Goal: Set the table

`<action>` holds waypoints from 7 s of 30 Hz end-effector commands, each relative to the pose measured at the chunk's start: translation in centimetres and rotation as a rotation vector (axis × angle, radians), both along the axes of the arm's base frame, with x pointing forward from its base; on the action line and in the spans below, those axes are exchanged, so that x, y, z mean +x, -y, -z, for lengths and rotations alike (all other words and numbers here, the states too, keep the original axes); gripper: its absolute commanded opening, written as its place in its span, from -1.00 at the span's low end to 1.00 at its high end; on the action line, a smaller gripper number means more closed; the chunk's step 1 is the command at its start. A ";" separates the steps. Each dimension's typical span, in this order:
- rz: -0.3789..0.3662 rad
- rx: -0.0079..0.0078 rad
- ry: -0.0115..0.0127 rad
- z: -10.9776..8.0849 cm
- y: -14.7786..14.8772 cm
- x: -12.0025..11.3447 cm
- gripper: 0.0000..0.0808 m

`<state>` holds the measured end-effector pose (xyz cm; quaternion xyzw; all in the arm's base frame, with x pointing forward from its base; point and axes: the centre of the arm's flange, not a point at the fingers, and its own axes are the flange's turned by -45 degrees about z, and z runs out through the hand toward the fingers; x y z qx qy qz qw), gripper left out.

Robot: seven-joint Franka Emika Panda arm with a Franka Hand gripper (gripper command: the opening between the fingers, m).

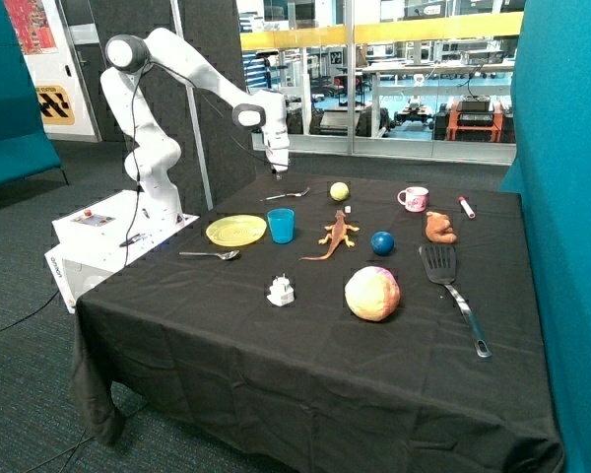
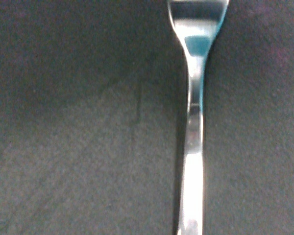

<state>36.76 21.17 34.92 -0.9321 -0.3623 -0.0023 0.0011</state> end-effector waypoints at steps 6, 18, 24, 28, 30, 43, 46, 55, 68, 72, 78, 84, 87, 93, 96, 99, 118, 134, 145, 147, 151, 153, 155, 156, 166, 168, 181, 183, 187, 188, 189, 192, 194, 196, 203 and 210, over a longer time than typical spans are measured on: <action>-0.034 -0.0037 -0.0035 1.5 -1.4 0.1 0.00; -0.025 -0.0037 -0.0035 2.1 -2.1 0.3 -0.03; -0.026 -0.0037 -0.0035 1.7 -2.5 1.2 0.16; -0.014 -0.0037 -0.0035 2.4 -2.8 1.3 0.21; -0.010 -0.0037 -0.0035 2.7 -3.0 1.2 0.08; -0.009 -0.0036 -0.0035 4.0 -4.7 0.9 0.08; 0.001 -0.0036 -0.0035 4.3 -4.7 1.0 0.21; 0.040 -0.0036 -0.0036 5.4 -3.6 1.1 0.27; 0.042 -0.0036 -0.0036 5.9 -3.0 1.6 0.34; 0.044 -0.0036 -0.0036 6.3 -3.2 1.7 0.29; 0.078 -0.0035 -0.0037 6.8 -3.4 2.6 0.34; 0.105 -0.0034 -0.0037 7.5 -3.6 3.6 0.37; 0.102 -0.0035 -0.0037 7.7 -3.8 3.7 0.35; 0.090 -0.0035 -0.0037 7.9 -3.8 3.4 0.34; 0.086 -0.0035 -0.0037 8.0 -3.5 3.1 0.34; 0.089 -0.0035 -0.0037 8.3 -3.3 2.9 0.34; 0.079 -0.0035 -0.0037 8.4 -3.3 3.3 0.18; 0.074 -0.0035 -0.0036 8.4 -3.4 3.2 -0.62; 0.068 -0.0035 -0.0036 8.4 -3.3 3.2 -1.00; 0.068 -0.0035 -0.0036 8.4 -3.3 3.2 -1.00; 0.066 -0.0035 -0.0036 8.4 -3.2 3.2 -1.00; 0.066 -0.0035 -0.0036 8.4 -3.1 3.2 -1.00; 0.067 -0.0035 -0.0036 8.4 -3.0 3.2 -1.00; 0.067 -0.0035 -0.0036 8.4 -3.0 3.2 -1.00; 0.068 -0.0035 -0.0036 8.4 -2.7 3.3 -1.00; 0.069 -0.0035 -0.0036 8.4 -2.7 3.4 -1.00; 0.078 -0.0035 -0.0037 8.4 -2.3 4.2 -1.00; 0.075 -0.0035 -0.0036 8.4 -2.2 4.2 -1.00; 0.071 -0.0035 -0.0036 8.3 -2.3 4.2 -1.00; 0.067 -0.0035 -0.0036 8.1 -2.3 4.2 -1.00; 0.065 -0.0035 -0.0036 7.9 -2.4 4.2 -1.00; 0.057 -0.0035 -0.0036 7.0 -2.6 4.4 -1.00; 0.054 -0.0035 -0.0036 6.4 -2.8 4.6 -1.00; 0.052 -0.0035 -0.0036 5.6 -3.0 4.8 -1.00; 0.052 -0.0035 -0.0036 3.6 -3.1 5.3 -1.00; 0.065 -0.0035 -0.0036 1.2 -2.5 6.0 -1.00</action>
